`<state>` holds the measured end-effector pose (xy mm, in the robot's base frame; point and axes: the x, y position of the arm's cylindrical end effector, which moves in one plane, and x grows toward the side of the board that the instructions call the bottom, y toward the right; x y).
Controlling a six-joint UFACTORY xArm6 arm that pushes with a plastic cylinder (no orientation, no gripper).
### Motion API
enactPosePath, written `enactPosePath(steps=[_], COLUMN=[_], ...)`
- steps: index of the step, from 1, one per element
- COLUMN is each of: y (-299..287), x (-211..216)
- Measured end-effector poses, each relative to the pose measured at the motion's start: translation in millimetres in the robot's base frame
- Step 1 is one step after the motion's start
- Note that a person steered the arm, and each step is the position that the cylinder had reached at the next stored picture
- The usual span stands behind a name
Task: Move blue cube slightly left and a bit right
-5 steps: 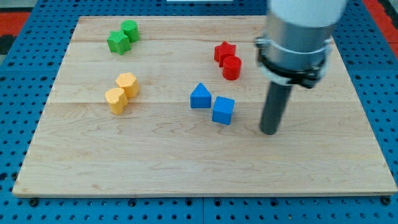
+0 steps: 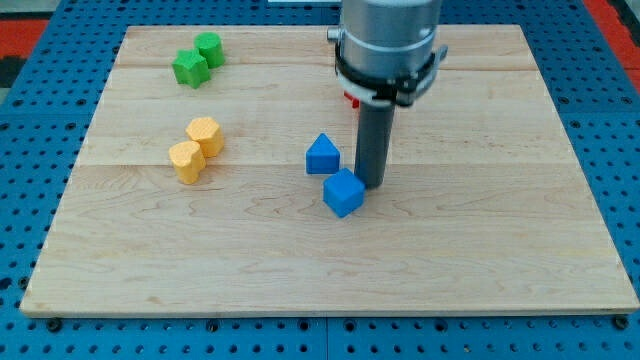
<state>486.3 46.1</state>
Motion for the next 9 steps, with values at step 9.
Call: enactPosePath(steps=[9], y=[-189.3], x=[25.3])
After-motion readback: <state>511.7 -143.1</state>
